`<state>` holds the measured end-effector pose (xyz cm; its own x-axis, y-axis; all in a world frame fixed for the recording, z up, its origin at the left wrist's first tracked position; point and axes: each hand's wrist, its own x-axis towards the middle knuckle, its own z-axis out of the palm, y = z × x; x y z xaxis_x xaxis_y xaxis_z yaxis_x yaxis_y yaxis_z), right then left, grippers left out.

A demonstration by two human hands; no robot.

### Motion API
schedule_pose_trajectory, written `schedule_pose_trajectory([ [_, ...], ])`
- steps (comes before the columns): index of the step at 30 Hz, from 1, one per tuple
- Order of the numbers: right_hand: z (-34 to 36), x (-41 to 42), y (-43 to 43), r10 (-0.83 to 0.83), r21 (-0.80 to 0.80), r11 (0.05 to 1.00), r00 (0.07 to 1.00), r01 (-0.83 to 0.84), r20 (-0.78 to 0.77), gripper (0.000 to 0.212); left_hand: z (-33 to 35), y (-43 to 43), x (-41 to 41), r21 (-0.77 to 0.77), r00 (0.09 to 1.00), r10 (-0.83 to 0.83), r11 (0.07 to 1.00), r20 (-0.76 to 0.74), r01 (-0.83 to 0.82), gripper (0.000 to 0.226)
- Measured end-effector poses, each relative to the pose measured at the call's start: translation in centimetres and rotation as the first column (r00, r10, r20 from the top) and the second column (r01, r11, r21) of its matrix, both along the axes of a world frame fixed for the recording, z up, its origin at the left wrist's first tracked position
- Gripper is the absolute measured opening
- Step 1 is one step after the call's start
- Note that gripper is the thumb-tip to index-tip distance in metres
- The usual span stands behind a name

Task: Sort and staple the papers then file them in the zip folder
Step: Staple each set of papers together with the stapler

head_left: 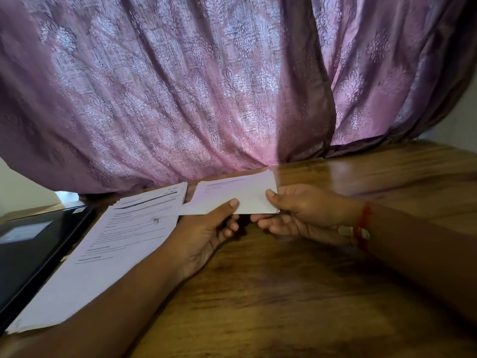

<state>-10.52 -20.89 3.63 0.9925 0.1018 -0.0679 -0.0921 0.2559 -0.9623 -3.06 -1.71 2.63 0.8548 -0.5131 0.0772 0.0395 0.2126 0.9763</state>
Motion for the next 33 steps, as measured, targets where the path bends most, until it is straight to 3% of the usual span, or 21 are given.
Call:
schedule_pose_trajectory([
  [6,-1.1,0.7,0.5,-0.071,-0.23,0.969,0.993,0.09,0.092,0.02,-0.3,-0.1,0.0,0.017,1.0,0.003,1.0,-0.001,-0.003,0.035],
  [12,-1.7,1.2,0.9,-0.102,-0.269,0.954,0.986,0.134,0.13,0.025,-0.4,-0.3,-0.2,0.052,1.0,-0.001,0.999,-0.002,0.001,0.036],
  [24,-0.7,0.4,-0.3,-0.011,-0.314,0.949,1.0,0.009,-0.006,0.027,-0.3,-0.4,0.0,0.041,0.999,0.043,0.998,-0.027,-0.042,0.031],
  [29,-0.9,0.5,-0.1,-0.015,-0.336,0.941,1.0,0.024,0.027,0.026,-0.3,-0.3,0.1,0.038,0.999,0.024,0.999,-0.022,-0.023,0.034],
  [33,-0.9,0.5,0.3,-0.013,-0.458,0.888,0.996,0.051,0.085,0.027,-0.3,-0.3,-0.1,0.052,1.0,-0.006,0.999,0.017,0.005,0.04],
])
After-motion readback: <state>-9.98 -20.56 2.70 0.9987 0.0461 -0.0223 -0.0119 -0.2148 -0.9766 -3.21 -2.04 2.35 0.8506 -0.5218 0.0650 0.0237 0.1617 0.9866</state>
